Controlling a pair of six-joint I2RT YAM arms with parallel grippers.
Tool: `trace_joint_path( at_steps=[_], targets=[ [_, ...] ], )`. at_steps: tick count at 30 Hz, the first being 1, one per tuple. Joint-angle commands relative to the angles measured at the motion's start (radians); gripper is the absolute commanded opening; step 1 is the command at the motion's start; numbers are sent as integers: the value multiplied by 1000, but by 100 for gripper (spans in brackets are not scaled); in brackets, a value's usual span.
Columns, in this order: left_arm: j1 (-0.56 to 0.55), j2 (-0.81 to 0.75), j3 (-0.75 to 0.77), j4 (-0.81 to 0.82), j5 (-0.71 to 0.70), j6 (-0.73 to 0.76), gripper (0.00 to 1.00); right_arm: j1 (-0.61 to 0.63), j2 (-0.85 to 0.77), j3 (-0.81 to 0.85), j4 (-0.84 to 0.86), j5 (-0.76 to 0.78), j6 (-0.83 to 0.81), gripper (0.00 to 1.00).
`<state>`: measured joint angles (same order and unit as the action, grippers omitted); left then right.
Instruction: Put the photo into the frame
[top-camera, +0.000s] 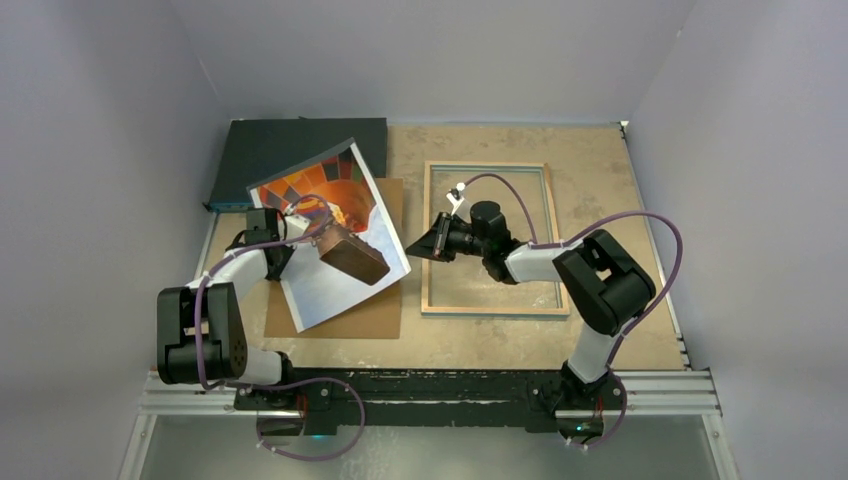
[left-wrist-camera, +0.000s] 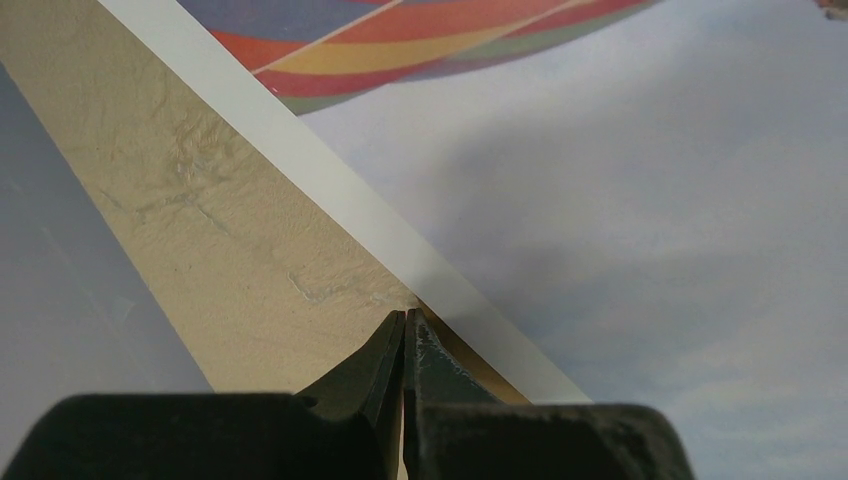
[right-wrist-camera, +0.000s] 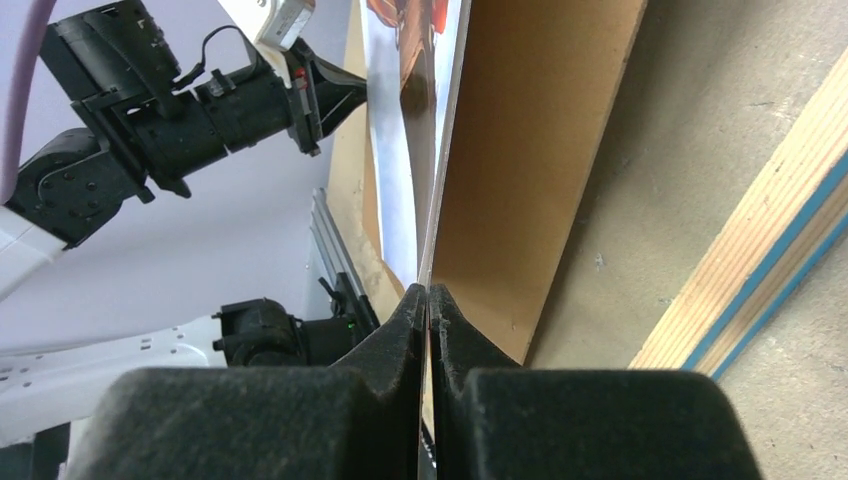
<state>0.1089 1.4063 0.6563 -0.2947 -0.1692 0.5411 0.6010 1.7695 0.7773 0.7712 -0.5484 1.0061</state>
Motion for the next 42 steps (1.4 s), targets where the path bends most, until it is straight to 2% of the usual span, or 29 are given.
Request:
trace_joint_path(
  at_steps=[1, 3, 9, 15, 19, 24, 30, 35, 38, 42],
  targets=[
    [-2, -2, 2, 27, -6, 4, 0, -1, -34, -1, 89, -57, 17, 3],
    [-2, -1, 1, 30, -9, 5, 0, -1, -32, 5, 100, -80, 20, 0],
    [-1, 0, 8, 35, -24, 3, 0, -13, -71, 18, 80, -86, 16, 0],
    [-2, 4, 22, 37, -28, -6, 0, -18, -203, 166, -256, 35, -192, 0],
    [-1, 12, 27, 43, -35, -10, 0, -21, -282, 255, -419, 116, -281, 0],
    [-2, 11, 43, 36, -30, -20, 0, -21, -319, 309, -485, 149, -347, 0],
    [-2, 10, 49, 33, -26, -27, 0, -21, -346, 331, -553, 179, -349, 0],
    [-1, 8, 48, 32, -29, -27, 0, -22, -380, 409, -687, 309, -395, 0],
    [-2, 4, 52, 30, -25, -24, 0, -53, -397, 480, -789, 360, -439, 0],
    [-2, 12, 52, 34, -17, -28, 0, -151, -424, 492, -860, 341, -443, 0]
  ],
)
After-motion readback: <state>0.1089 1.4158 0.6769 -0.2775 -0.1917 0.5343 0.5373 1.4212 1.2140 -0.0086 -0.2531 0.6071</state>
